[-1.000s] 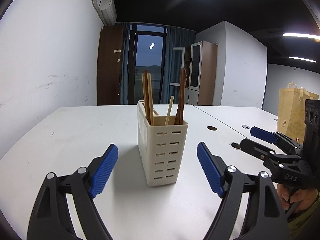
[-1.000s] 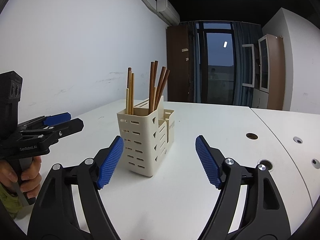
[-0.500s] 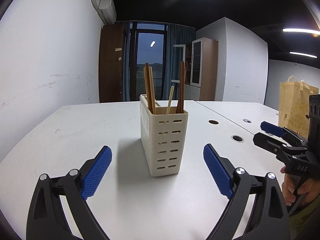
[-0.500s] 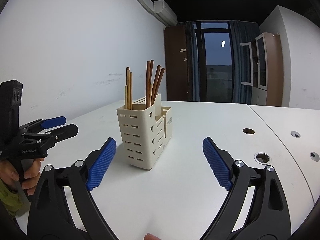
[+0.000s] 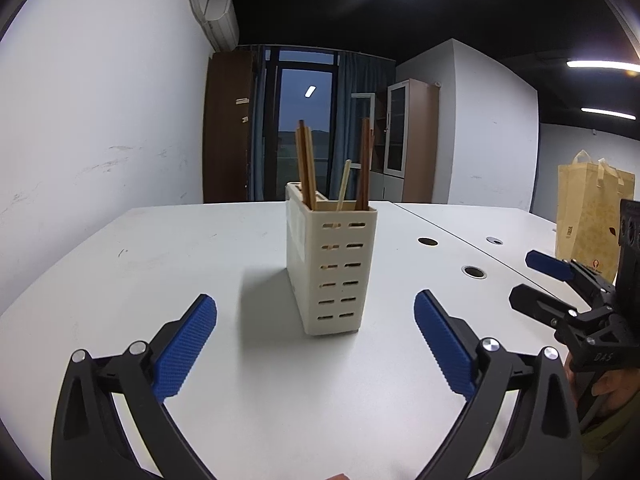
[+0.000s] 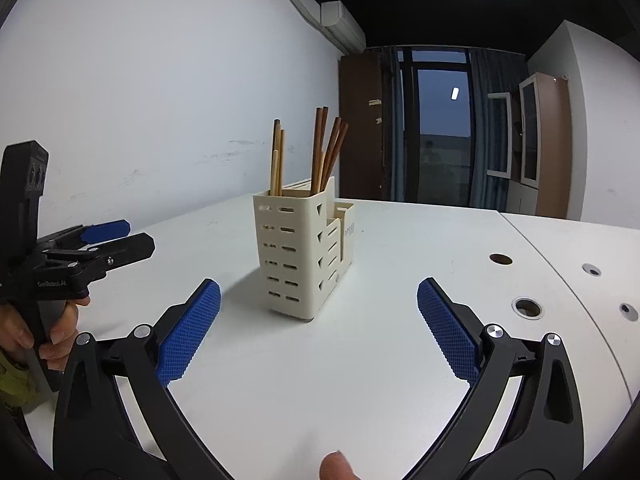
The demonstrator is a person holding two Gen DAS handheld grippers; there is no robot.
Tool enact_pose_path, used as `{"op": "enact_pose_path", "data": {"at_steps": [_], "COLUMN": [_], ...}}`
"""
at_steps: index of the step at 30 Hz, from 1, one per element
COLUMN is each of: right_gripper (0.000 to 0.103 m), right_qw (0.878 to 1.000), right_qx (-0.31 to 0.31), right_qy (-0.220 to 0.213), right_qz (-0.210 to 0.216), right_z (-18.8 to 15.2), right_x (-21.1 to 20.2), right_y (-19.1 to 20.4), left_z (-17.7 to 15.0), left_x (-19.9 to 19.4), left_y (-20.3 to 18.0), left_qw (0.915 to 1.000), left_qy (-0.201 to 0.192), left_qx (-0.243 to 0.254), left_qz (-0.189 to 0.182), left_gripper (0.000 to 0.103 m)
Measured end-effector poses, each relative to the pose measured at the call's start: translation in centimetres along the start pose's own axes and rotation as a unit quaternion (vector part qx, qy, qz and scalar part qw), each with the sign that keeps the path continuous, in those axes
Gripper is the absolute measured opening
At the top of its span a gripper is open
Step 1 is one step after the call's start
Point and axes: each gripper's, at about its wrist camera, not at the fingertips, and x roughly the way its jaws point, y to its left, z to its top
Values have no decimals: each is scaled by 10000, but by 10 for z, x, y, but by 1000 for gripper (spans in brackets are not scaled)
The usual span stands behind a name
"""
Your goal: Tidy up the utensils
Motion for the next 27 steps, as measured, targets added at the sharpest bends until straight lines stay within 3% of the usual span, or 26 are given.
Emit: {"op": "enact_pose_path", "data": {"at_steps": [14,27], "right_gripper": [95,95], "right_qw": [9998,9997], "right_qx": [97,90], "right_qy": [175,215], "right_qz": [-21,34], "right_z": [-8,-10], "right_x": [3,3], "right_y": [-5,-5], "left_z": [-8,-9], "left_x": [1,-3], "left_y": [-8,-13], "left_qw": [9997,9995], "left_qy": [227,50], "left_qx": [89,272], "left_qz": [27,165], "left_gripper": [97,97]}}
